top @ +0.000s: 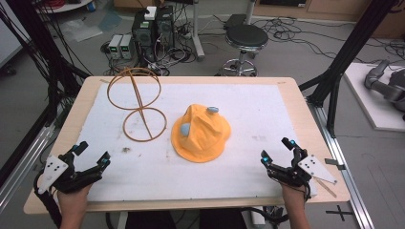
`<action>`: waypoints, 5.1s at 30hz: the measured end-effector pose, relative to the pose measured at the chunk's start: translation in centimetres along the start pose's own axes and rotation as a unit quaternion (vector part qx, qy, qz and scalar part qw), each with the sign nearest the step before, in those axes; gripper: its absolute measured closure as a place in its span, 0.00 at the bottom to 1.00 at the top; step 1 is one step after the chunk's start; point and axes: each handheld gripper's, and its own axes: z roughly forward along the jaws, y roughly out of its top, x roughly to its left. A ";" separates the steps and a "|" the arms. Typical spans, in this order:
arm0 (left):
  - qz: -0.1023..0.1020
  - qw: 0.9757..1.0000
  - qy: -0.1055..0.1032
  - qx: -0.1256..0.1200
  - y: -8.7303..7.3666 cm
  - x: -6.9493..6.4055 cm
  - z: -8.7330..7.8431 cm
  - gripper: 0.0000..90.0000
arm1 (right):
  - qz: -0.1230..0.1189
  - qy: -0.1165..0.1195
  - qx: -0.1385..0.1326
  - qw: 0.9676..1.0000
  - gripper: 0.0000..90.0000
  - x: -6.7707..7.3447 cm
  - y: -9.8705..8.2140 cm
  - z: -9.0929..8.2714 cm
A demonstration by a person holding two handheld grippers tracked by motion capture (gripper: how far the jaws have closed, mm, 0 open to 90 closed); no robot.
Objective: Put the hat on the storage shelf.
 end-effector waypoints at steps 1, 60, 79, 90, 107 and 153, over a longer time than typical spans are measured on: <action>0.000 1.000 0.000 0.000 0.0 0.0 0.0 0.16 | 0.000 0.000 0.000 1.000 0.12 0.0 0.0 0.0; -0.012 1.000 0.005 -0.013 0.1 0.5 -0.6 0.16 | -0.074 0.098 0.139 0.983 0.17 8.4 0.9 16.2; -0.016 1.000 0.006 -0.012 0.0 0.6 -1.1 0.16 | -0.063 0.082 0.174 0.979 0.47 8.3 0.0 18.2; -0.018 1.000 0.006 -0.011 -0.1 0.6 -1.1 0.16 | -0.048 0.083 0.196 0.976 0.94 9.0 0.3 18.2; -0.025 0.999 0.009 -0.017 0.0 0.7 -1.3 0.16 | -0.007 0.064 0.108 0.992 0.98 8.4 4.3 16.2; -0.017 0.999 -0.001 -0.036 0.6 0.3 -2.1 0.16 | -0.007 0.090 -0.038 0.995 0.97 16.3 17.4 23.1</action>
